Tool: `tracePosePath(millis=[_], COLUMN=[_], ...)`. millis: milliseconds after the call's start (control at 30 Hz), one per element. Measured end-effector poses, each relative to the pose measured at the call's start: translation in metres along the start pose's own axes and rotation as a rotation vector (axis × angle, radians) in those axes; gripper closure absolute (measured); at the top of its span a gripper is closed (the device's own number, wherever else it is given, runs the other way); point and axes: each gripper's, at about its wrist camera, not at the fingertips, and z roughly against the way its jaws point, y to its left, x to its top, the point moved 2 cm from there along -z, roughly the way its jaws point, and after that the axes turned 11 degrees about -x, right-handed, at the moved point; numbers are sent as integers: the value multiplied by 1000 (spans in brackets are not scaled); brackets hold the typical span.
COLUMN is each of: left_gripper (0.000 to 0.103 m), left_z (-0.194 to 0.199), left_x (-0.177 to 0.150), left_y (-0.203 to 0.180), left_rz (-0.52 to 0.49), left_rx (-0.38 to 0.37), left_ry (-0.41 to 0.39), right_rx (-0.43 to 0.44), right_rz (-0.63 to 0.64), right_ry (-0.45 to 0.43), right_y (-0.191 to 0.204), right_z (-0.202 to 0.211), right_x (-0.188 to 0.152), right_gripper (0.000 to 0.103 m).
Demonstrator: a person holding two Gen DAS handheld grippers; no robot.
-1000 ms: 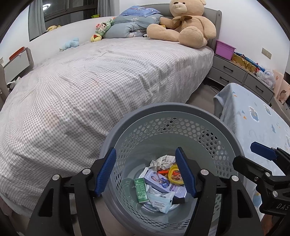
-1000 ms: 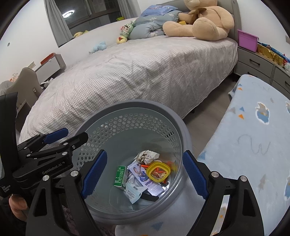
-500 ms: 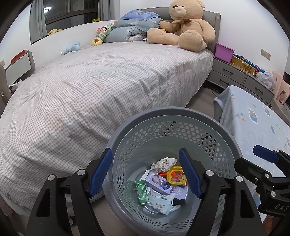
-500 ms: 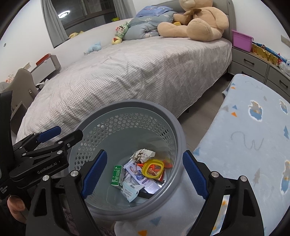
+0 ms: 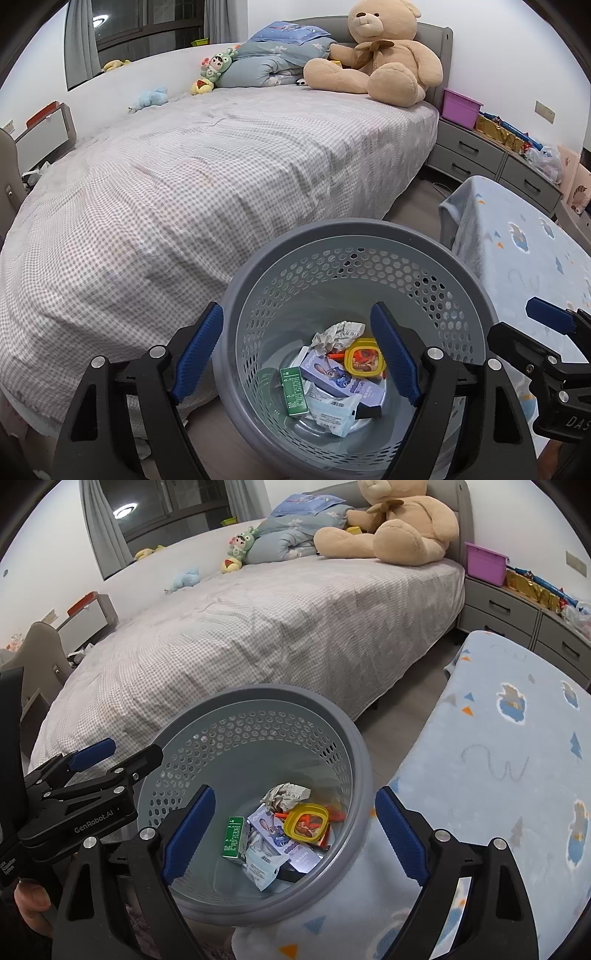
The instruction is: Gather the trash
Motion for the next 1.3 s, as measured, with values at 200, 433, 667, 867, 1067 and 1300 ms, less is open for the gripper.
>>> tracePosePath(millis=[200,433,667,867,1067,1300], left_gripper=[24,23,23,23,23,23], left_z=[1,1,0,0,0,0], left_x=[-2,-2,-1,-1,-2,-3], left_y=[3,2,3,3,4,4], left_rz=[-1,1,5,10,12,15], left_rx=[7,17,23,19,23,27], left_ry=[-4,0,5,8,7,8], right_rx=[-7,-9,-9,-9,-9,-10], right_rz=[-2,-2,-3,-4,-6,-5], right_ry=[-5,-5,-5,-4,-5,-5], right_y=[-1,-1,-1,-1,-2,-2], right_z=[1,2,2,2,2,2], right_x=[1,0,0,0,0,0], right_gripper=[15,15,15,15,15,15])
